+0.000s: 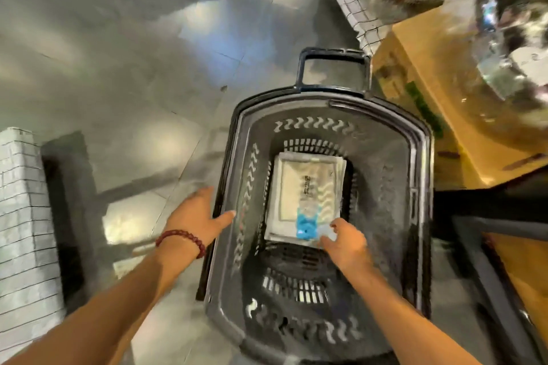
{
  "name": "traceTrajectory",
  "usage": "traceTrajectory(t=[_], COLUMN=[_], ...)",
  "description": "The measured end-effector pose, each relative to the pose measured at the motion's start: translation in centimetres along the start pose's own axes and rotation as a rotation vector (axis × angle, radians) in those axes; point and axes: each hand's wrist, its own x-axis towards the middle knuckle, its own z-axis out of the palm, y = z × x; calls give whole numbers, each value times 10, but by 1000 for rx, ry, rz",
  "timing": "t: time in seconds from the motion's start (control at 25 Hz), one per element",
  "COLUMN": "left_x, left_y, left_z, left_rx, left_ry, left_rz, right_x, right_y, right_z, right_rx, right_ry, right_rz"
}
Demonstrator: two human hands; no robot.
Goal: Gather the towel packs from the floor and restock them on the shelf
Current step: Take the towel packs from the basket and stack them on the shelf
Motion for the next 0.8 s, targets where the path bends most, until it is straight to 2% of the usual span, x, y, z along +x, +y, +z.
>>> traceTrajectory(t=[0.08, 0.24, 0.36, 0.52, 0.68, 0.8], left_x=[32, 73, 83, 85, 86, 86], left_y=[5, 13, 9, 3, 0, -2], left_z=[12, 37, 49, 53, 55, 56], left_rx=[-40, -214, -342, -356, -371, -336], left_ry=[51, 152, 248, 301, 311, 317], left_rz=[18, -19, 6, 25, 55, 78], right_x=[45, 119, 145, 147, 135, 120], right_y=[11, 39, 52, 47, 43, 41], right_z=[19, 62, 81, 90, 77, 66], right_rx=[-13, 128, 90, 105, 126, 89], right_ry=[43, 135, 136, 223, 269, 319], right_rz=[22, 107, 279, 406, 410, 291])
